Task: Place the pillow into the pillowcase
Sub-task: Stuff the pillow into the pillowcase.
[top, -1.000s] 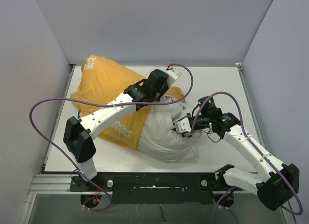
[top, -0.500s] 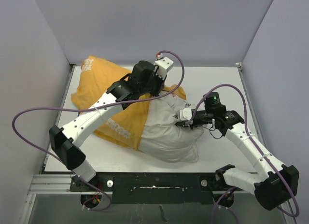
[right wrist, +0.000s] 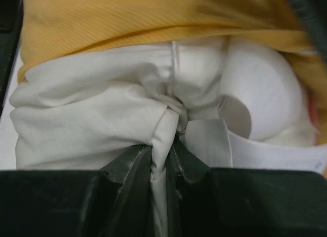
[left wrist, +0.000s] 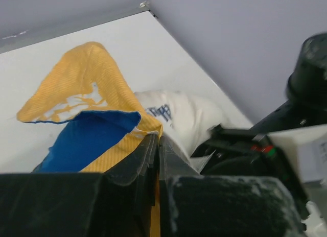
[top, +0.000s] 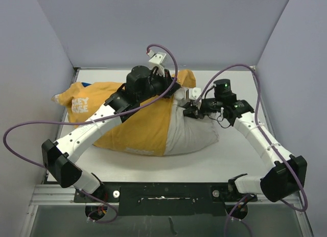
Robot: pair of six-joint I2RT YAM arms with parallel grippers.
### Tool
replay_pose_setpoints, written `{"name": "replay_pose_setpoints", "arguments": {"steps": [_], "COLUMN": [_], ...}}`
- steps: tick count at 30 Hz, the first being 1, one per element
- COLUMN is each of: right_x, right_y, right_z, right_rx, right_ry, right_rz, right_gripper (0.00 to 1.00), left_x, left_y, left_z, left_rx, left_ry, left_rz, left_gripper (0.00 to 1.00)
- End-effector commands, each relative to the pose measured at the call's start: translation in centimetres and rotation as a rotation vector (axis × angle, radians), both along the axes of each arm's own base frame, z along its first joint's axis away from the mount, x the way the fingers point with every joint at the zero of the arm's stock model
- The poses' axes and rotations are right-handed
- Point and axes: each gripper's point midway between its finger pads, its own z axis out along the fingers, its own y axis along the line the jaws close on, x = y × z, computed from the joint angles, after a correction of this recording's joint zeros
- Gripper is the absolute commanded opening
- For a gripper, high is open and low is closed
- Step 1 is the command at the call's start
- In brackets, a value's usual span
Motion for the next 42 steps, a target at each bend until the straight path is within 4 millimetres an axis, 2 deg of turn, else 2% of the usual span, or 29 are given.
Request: {"name": "replay_pose_setpoints", "arguments": {"steps": [1, 2, 4, 6, 8, 10, 11, 13, 15, 16, 18, 21, 23, 25, 27, 28, 29, 30, 31, 32, 34, 37, 39, 41, 42], "right_x": [-3.2, -3.4, -3.8, -4.1, -4.4, -5.4, -5.8, -6.2, -6.0, -5.6, -4.1, -1.6, -1.6, -2.3, -2.7, -2.8, -2.5, -2.0, -1.2, -0.6, 0.7, 1.3, 1.2, 1.2, 1.3], "right_y": [3.5, 2.9, 1.3, -0.5, -2.4, -4.5, -5.4, -7.1, -8.6, -9.2, -10.2, -11.3, -10.6, -8.2, -4.6, -2.9, -1.2, 0.2, 1.4, 2.2, 2.9, 2.9, 2.6, 2.6, 2.9], "right_z": [-4.4, -6.2, -8.6, -8.7, -6.7, -3.6, -1.0, 1.8, 3.4, 3.5, 2.4, -1.1, -3.6, -6.3, -7.7, -7.6, -6.6, -5.0, -1.9, 1.0, 7.1, 13.4, 15.0, 13.1, 11.0], "right_rx": [0.105, 0.078, 0.025, -0.004, -0.021, -0.009, 0.023, 0.033, 0.018, 0.002, -0.042, -0.101, -0.108, -0.112, -0.108, -0.081, -0.034, 0.021, 0.087, 0.154, 0.273, 0.448, 0.557, 0.608, 0.586], "right_ry": [0.083, 0.1, 0.138, 0.154, 0.13, 0.087, 0.035, -0.038, -0.08, -0.084, -0.057, -0.012, 0.032, 0.098, 0.106, 0.127, 0.113, 0.113, 0.085, 0.087, 0.109, 0.229, 0.287, 0.326, 0.338], "right_rz": [0.153, 0.136, 0.113, 0.11, 0.116, 0.138, 0.144, 0.124, 0.078, 0.047, -0.03, -0.105, -0.071, -0.014, 0.03, 0.03, 0.034, 0.025, 0.03, 0.032, 0.036, 0.043, 0.031, -0.01, -0.044], "right_gripper": [0.11, 0.15, 0.22, 0.31, 0.44, 0.61, 0.7, 0.84, 0.94, 0.98, 0.98, 0.98, 0.98, 0.99, 0.84, 0.7, 0.43, 0.24, 0.12, 0.04, 0.0, 0.0, 0.0, 0.0, 0.0], "left_x": [-5.3, -4.8, -3.6, -2.5, -1.7, -1.3, -1.2, -1.1, -1.2, -1.4, -1.6, -2.1, -2.4, -2.9, -4.1, -4.9, -5.7, -6.6, -7.4, -8.3, -9.8, -11.6, -12.5, -13.3, -13.5], "left_y": [-1.6, -1.6, -1.4, -1.0, -0.4, 0.2, 0.4, 0.7, 1.0, 1.1, 1.3, 1.5, 1.5, 1.0, -0.4, -1.5, -2.7, -3.8, -4.8, -5.7, -6.8, -7.1, -6.9, -6.9, -6.9], "left_z": [11.7, 10.6, 7.8, 4.9, 3.0, 2.0, 1.9, 2.1, 2.6, 3.1, 3.8, 4.9, 5.9, 6.8, 8.2, 8.9, 9.5, 10.4, 11.1, 11.9, 13.7, 16.2, 17.7, 18.6, 18.8], "left_rx": [-0.467, -0.474, -0.483, -0.505, -0.509, -0.509, -0.509, -0.506, -0.499, -0.499, -0.5, -0.496, -0.504, -0.517, -0.538, -0.545, -0.551, -0.561, -0.571, -0.585, -0.621, -0.695, -0.762, -0.827, -0.844], "left_ry": [-0.147, -0.127, -0.072, -0.008, 0.019, 0.027, 0.025, 0.013, -0.007, -0.018, -0.036, -0.059, -0.071, -0.077, -0.087, -0.089, -0.089, -0.093, -0.094, -0.098, -0.114, -0.143, -0.157, -0.149, -0.147], "left_rz": [-0.191, -0.169, -0.13, -0.103, -0.071, -0.049, -0.044, -0.039, -0.037, -0.039, -0.046, -0.061, -0.075, -0.104, -0.163, -0.2, -0.236, -0.27, -0.299, -0.327, -0.362, -0.379, -0.38, -0.38, -0.379], "left_gripper": [0.0, 0.0, 0.0, 0.0, 0.0, 0.0, 0.0, 0.0, 0.0, 0.0, 0.0, 0.0, 0.0, 0.0, 0.0, 0.0, 0.0, 0.0, 0.0, 0.0, 0.0, 0.0, 0.0, 0.0, 0.0]}}
